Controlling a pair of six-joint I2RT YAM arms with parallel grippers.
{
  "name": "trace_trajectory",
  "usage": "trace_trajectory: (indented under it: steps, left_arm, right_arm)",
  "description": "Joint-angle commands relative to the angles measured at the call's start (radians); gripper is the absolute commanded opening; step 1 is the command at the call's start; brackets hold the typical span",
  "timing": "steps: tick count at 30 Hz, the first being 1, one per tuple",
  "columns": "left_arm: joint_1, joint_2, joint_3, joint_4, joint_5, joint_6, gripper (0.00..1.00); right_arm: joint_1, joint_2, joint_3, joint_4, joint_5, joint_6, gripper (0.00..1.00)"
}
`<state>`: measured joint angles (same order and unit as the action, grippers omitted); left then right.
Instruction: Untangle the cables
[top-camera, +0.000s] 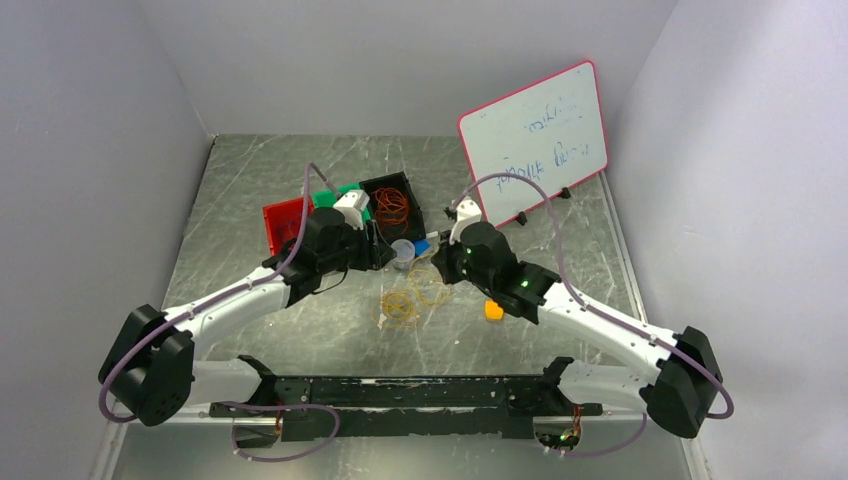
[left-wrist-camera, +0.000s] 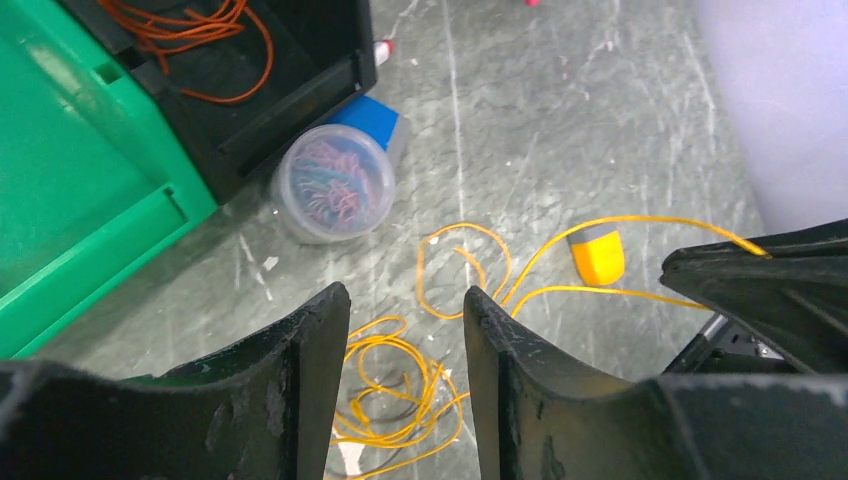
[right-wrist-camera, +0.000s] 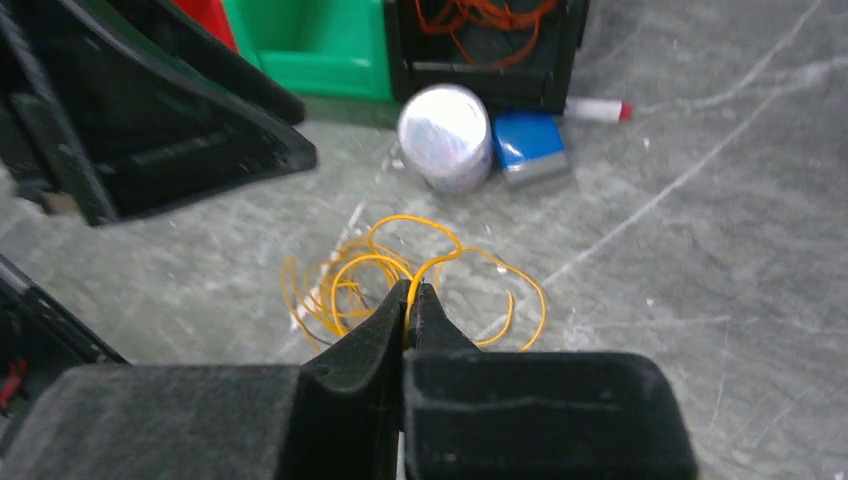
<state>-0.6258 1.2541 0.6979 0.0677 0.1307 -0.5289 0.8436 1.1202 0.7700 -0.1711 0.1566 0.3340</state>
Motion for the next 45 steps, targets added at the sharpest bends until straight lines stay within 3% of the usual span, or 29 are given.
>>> trace_trajectory:
  steps: [1,19,45]
  left_arm:
    - [-0.007,-0.016,-0.021,0.139,0.100,-0.015,0.52]
    - [-0.010,0.017,-0.055,0.299,0.248,-0.004,0.54]
    - [-0.068,0.207,-0.066,0.374,0.238,0.006,0.52]
  right_arm:
    - [-0.002,-0.026,0.074,-0.039,0.005,-0.002,0.00]
    - [-0.002,-0.051,0.184,-0.054,-0.017,0.055,0.00]
    - [-0.002,-0.074,0.483,0.041,-0.030,0.022,0.00]
